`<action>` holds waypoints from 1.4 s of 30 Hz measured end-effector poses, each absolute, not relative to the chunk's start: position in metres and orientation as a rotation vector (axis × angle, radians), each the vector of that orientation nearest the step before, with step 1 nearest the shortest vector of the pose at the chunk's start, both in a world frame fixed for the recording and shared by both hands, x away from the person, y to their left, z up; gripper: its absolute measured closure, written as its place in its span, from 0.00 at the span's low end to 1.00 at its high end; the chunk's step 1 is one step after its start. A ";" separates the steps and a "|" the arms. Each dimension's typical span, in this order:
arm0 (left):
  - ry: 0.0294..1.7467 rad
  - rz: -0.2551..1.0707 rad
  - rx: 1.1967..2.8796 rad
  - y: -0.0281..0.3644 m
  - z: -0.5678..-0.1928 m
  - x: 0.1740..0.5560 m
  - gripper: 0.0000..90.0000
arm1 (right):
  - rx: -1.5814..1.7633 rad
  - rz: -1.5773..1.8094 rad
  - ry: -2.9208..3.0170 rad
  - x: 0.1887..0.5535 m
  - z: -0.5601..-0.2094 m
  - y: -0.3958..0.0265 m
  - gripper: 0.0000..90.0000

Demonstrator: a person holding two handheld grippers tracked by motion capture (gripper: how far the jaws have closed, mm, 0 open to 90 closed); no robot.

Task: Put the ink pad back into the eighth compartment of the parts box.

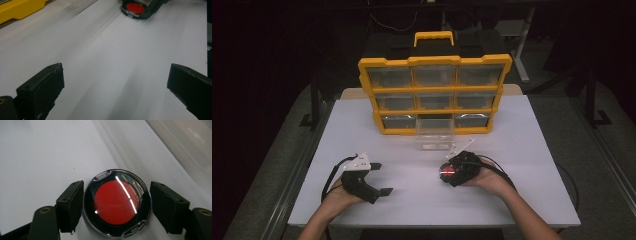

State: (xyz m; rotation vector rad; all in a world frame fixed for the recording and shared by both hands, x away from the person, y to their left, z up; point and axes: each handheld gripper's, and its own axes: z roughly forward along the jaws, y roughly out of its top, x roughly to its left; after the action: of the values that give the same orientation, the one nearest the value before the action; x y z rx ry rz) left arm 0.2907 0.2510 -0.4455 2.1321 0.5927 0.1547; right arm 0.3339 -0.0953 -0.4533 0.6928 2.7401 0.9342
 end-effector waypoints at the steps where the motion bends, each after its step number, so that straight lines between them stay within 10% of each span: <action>1: 0.592 0.155 2.132 0.251 -0.445 0.291 0.01 | 0.693 0.934 2.740 0.334 -0.453 -0.095 0.31; 42: 0.602 0.159 2.127 0.252 -0.446 0.291 0.01 | 0.804 0.968 2.682 0.343 -0.421 -0.129 0.32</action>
State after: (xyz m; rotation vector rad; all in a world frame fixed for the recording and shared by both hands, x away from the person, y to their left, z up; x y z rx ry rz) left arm 0.2907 0.2515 -0.4457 2.1266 0.6017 0.1585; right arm 0.3434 -0.1293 -0.4214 0.8043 2.6816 0.9682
